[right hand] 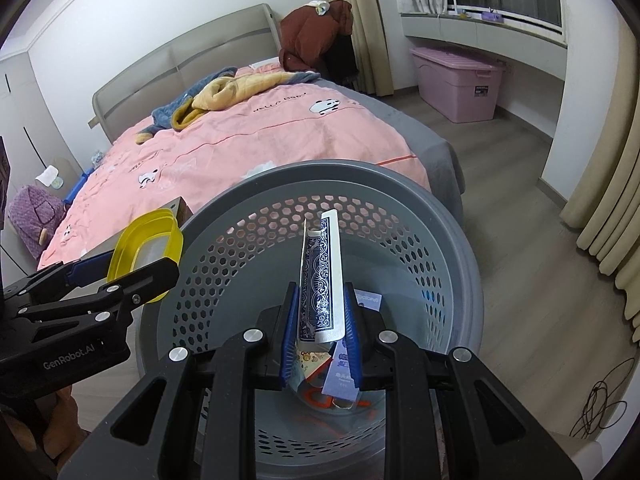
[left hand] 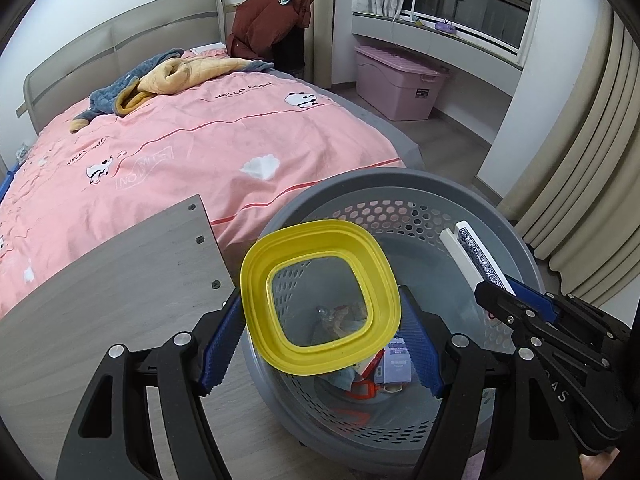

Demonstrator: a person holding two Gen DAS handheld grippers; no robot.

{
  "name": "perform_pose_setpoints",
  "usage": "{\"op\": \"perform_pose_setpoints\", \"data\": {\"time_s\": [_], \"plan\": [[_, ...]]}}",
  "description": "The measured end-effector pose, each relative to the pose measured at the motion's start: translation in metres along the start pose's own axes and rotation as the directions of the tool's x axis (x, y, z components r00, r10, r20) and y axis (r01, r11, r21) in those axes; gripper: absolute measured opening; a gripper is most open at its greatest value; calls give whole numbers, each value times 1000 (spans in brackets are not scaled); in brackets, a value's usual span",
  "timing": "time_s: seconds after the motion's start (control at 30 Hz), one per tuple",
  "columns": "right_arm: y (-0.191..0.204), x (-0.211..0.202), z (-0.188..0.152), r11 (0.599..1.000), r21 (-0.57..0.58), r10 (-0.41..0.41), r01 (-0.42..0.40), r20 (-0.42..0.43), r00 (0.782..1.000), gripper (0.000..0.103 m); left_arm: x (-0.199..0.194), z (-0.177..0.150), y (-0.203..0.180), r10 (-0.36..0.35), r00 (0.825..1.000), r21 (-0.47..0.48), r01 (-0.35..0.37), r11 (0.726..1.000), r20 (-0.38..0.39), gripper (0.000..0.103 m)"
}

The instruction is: Collect trash

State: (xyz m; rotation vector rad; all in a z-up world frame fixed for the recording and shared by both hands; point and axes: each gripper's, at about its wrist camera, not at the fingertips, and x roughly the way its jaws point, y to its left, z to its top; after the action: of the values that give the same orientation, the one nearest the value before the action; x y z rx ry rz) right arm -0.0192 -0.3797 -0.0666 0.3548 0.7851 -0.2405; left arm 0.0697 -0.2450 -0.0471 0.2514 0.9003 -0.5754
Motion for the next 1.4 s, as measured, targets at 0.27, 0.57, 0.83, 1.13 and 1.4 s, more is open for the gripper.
{"op": "perform_pose_setpoints", "data": {"time_s": [0.27, 0.57, 0.83, 1.13, 1.4], "plan": [[-1, -5, 2, 1000, 9, -10, 10, 21, 1000, 48, -2, 0, 1, 8, 1000, -6, -8, 1000, -4, 72], [-3, -15, 2, 1000, 15, -20, 19, 51, 998, 58, -7, 0, 4, 29, 1000, -18, -29, 999, 1, 75], [-3, -18, 3, 1000, 16, -23, 22, 58, 998, 62, -12, -3, 2, 36, 999, -23, -36, 999, 7, 77], [-3, -18, 3, 1000, 15, -25, 24, 61, 998, 65, -16, -5, 6, 49, 999, -44, -49, 998, 3, 77], [-2, -21, 2, 1000, 11, -28, 27, 68, 997, 68, -18, -7, 9, 63, 998, -51, -63, 997, 4, 77]]}}
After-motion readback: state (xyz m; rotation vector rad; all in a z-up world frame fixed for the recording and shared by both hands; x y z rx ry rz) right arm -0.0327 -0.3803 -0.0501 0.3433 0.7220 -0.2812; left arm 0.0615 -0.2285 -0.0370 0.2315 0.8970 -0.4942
